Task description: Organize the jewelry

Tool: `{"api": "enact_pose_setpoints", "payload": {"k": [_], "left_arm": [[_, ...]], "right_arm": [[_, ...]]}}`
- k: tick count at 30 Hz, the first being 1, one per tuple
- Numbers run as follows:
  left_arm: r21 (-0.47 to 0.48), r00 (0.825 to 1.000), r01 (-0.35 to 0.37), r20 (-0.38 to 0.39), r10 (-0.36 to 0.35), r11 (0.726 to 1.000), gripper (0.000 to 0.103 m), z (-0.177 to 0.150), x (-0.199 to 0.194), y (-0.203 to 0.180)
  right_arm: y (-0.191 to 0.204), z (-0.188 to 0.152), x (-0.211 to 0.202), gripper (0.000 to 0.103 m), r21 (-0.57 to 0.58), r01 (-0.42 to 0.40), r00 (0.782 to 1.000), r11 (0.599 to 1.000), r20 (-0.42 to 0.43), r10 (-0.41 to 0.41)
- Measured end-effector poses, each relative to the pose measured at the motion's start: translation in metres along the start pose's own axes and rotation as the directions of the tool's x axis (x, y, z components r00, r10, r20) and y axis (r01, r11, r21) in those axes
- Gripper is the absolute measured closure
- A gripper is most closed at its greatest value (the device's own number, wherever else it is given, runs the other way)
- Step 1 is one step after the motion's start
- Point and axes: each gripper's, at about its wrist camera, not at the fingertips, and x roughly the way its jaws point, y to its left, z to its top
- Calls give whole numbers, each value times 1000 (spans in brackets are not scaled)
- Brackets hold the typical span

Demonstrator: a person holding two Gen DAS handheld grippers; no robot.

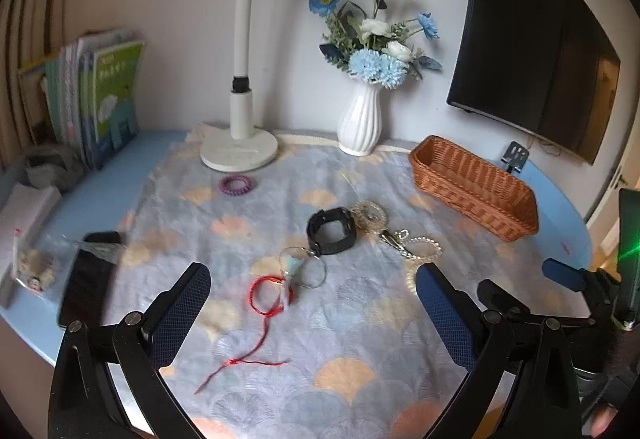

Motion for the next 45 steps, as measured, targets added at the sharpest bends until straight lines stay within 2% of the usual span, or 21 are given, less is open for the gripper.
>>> {"api": "enact_pose_setpoints", "payload": {"k": [5,12,20,22,24,27,30,32,33,34,37,40,42,45], "left_arm": [[20,1000,-28,11,28,999,1,0,6,0],[-11,1000,-16,-15,16,1000,1,0,13,8],[5,998,-48,-33,48,999,1,3,22,25],[21,998,-34,-44,34,999,1,7,25,36],[46,998,9,-64,-6,999,2,12,32,48],[78,992,63,-113,-54,995,11,30,49,67],[90,989,61,-141,-48,994,21,57,76,86],[85,984,43,-179,-27,995,31,74,104,94],[83,979,42,-200,-25,996,40,78,114,96],[81,973,41,-231,-21,996,47,84,131,98],[93,964,1,-264,23,996,53,94,172,104],[66,953,-8,-302,27,998,58,97,206,114],[46,943,3,-333,13,999,58,97,225,122],[12,927,-6,-375,10,1000,58,95,250,133]], "right_arm": [[1,3,8,7,-1,0,1000,1000,-14,0],[2,2,15,7,-5,-5,1000,1000,-31,5],[-13,7,20,7,6,3,1000,1000,-7,-3],[-18,11,20,7,-6,-19,1000,1000,12,19],[-21,17,24,7,-44,-78,997,996,20,79],[-21,26,36,7,-93,-174,985,980,-8,174],[-18,35,51,13,-121,-247,969,961,-36,244],[-15,45,65,16,-124,-324,946,938,-59,319],[-13,49,72,21,-122,-352,936,928,-65,346],[-11,53,78,32,-125,-361,932,924,-74,354],[0,72,110,57,-150,-345,937,927,-120,329],[9,88,146,60,-168,-355,930,920,-167,329],[12,95,171,63,-176,-343,931,923,-196,309],[15,101,202,66,-169,-367,916,915,-236,324]]}}
